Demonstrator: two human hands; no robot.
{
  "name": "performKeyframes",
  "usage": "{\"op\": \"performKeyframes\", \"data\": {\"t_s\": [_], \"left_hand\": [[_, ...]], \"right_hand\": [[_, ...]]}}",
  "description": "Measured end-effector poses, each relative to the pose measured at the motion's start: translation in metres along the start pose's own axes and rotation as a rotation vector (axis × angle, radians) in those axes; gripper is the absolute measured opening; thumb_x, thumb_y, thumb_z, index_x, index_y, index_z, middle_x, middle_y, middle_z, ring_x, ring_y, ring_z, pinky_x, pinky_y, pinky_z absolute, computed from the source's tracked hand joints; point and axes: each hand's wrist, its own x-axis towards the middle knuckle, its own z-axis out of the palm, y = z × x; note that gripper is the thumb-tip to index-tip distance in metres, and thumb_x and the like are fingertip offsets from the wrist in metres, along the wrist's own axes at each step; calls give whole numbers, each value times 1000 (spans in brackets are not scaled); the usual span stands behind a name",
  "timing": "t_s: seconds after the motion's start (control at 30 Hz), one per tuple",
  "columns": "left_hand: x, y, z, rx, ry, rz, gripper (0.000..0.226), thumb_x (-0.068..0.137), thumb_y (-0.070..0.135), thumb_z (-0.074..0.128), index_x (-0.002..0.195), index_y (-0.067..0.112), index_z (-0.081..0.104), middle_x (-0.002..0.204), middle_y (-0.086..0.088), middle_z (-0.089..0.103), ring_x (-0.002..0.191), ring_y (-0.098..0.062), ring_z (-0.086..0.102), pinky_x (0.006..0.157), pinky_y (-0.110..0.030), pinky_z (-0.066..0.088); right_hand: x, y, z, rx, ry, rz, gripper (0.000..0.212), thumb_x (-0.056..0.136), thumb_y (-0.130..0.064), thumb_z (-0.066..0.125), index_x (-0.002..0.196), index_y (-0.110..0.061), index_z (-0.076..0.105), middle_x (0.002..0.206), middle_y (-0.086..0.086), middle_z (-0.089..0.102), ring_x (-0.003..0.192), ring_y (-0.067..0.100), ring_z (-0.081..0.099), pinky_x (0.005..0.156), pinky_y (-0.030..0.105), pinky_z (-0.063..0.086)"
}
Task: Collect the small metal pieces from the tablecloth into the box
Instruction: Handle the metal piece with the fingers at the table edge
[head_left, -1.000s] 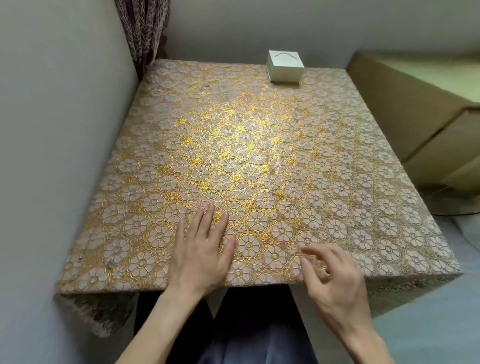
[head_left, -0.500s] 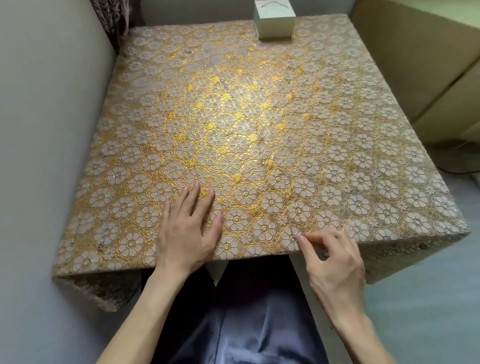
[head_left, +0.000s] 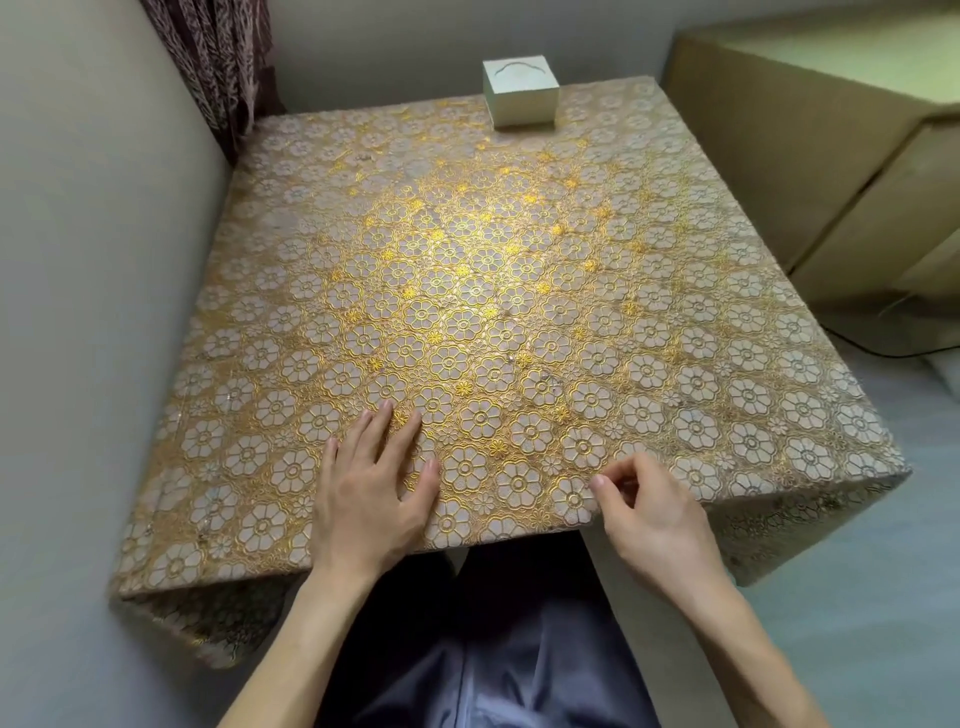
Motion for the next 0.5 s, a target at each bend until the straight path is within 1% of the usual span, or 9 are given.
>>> {"op": "performKeyframes", "data": {"t_s": [0.07, 0.13, 0.17, 0.27, 0.3, 0.37, 0.43, 0.5], "left_hand": [[-1, 0, -1, -6, -9, 1, 66, 91, 67, 32, 152, 42, 37, 164, 9, 26, 153, -12, 17, 126, -44, 6], [-1, -1, -2, -15, -17, 6, 68, 90, 69, 29, 153, 43, 34, 164, 9, 24, 154, -11, 15, 126, -43, 5], [-1, -2, -2, -20, -16, 11, 68, 90, 70, 28, 153, 44, 33, 165, 10, 23, 154, -11, 14, 126, -43, 5], [0, -5, -2, -28, -18, 20, 67, 91, 72, 26, 152, 46, 29, 164, 13, 18, 154, -8, 10, 126, -41, 3], [0, -6, -2, -31, -24, 21, 66, 91, 72, 25, 152, 47, 27, 164, 14, 16, 154, -7, 8, 125, -41, 1], [1, -6, -3, -49, -41, 14, 67, 89, 74, 22, 151, 49, 24, 164, 14, 13, 153, -6, 5, 124, -39, -2], [3, -5, -5, -95, -68, -3, 70, 85, 75, 21, 150, 49, 28, 162, 16, 13, 151, -4, 4, 122, -38, -4], [8, 1, -17, -201, -107, -19, 66, 84, 75, 28, 144, 50, 39, 156, 21, 20, 150, -5, 10, 121, -37, -2]], "right_hand": [[3, -4, -5, 133, -22, 37, 11, 98, -32, 60, 93, -22, 57, 87, -10, 65, 84, 17, 60, 73, 33, 39], [5, -9, -8, 287, -7, 53, 12, 96, -31, 63, 92, -21, 58, 91, -5, 71, 88, 18, 65, 81, 41, 50], [6, -13, -10, 350, 5, 51, 12, 95, -30, 64, 92, -20, 58, 92, -3, 73, 90, 18, 66, 83, 43, 53], [10, -27, -19, 467, 13, 16, 11, 96, -23, 64, 94, -13, 58, 89, -3, 75, 83, 9, 67, 77, 38, 53], [12, -33, -22, 476, 14, 1, 10, 96, -21, 63, 95, -12, 58, 89, -1, 75, 81, 10, 67, 76, 39, 54], [17, -45, -29, 477, 8, -36, 9, 96, -19, 63, 97, -11, 59, 90, 5, 72, 85, 20, 67, 77, 41, 55], [21, -60, -36, 487, -11, -89, 6, 96, -16, 63, 100, -13, 60, 93, 9, 69, 88, 25, 67, 75, 36, 56], [25, -75, -43, 459, -32, -153, 5, 95, -14, 63, 100, -14, 62, 94, 9, 69, 87, 23, 67, 73, 31, 57]]}}
